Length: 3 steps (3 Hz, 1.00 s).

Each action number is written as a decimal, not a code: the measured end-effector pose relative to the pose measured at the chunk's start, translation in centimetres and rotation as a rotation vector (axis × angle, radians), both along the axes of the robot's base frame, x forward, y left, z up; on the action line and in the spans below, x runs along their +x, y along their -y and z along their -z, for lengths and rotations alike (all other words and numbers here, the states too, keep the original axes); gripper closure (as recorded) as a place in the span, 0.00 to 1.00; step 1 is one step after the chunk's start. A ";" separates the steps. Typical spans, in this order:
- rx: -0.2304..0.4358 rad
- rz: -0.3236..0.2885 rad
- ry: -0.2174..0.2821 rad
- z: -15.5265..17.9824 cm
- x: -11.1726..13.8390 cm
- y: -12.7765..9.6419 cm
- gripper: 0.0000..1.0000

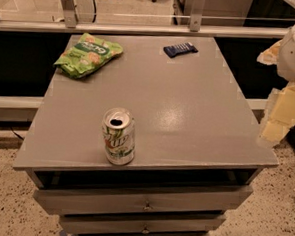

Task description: Move 7up can near green rice chip bag

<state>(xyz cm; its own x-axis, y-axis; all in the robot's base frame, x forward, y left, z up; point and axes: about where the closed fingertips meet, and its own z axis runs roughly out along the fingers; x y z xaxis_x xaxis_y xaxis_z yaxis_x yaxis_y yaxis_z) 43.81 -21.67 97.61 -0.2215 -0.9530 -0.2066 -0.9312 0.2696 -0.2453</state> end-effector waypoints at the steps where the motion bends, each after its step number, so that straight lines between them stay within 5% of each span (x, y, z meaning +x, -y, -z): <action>1: 0.000 0.000 0.000 0.0 0.0 0.0 0.00; 2: 0.058 -0.024 -0.016 0.8 0.0 -0.7 0.00; 3: 0.212 -0.100 -0.061 4.2 0.2 -3.3 0.00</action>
Offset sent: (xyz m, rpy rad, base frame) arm -0.0024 0.0285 -0.0369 0.2462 0.0918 0.1058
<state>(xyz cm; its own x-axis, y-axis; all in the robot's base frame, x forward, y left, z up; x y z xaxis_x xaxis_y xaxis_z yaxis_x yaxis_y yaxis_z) 43.99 -18.41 93.44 -0.1469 -0.9074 -0.3938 -0.9672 0.2153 -0.1351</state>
